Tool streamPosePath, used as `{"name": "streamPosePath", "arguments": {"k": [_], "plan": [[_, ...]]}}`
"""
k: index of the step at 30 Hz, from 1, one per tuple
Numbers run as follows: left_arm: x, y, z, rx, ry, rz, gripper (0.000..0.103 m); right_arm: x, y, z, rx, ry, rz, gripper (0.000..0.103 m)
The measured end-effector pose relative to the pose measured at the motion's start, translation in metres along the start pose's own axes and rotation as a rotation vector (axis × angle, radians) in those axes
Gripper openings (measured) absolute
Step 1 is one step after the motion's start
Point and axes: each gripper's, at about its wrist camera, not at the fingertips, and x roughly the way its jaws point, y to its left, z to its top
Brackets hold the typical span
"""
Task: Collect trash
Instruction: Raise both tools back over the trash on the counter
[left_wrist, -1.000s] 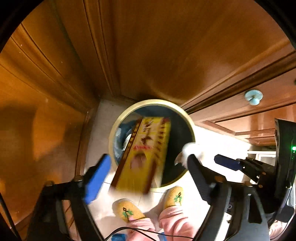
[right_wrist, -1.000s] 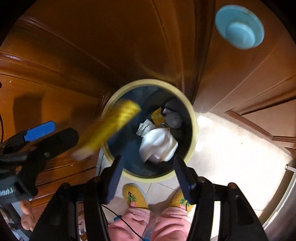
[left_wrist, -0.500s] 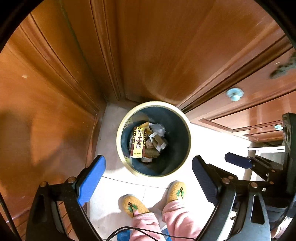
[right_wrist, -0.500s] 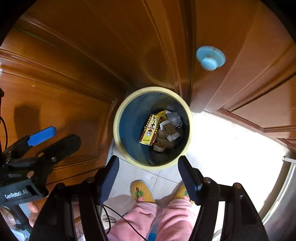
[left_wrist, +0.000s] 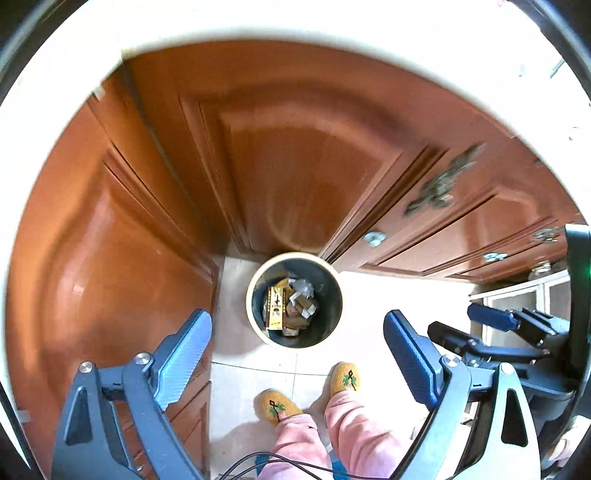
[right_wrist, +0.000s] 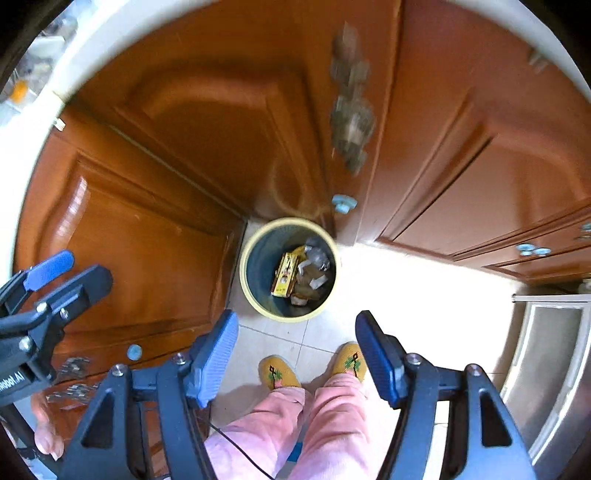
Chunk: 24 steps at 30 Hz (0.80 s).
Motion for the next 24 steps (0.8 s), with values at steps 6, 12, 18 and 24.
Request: {"name": "streamPosePath", "arguments": {"k": [6, 12, 18, 24], "plan": [[-0.077, -0.011, 0.017, 0.034, -0.027, -0.017, 0.093, -0.082, 0.014, 0.002, 0.009, -0.109, -0.028, 0.066], [-0.144, -0.016, 0.032, 0.082, -0.110, -0.024, 0.093, -0.144, 0.029, 0.003, 0.020, -0.219, -0.040, 0.066], [-0.198, -0.015, 0.053, 0.106, -0.229, -0.014, 0.093, -0.196, 0.042, 0.015, 0.011, -0.340, -0.055, 0.066], [-0.228, -0.021, 0.085, 0.149, -0.327, 0.009, 0.093, -0.237, 0.053, 0.045, -0.003, -0.427, -0.067, 0.066]]}}
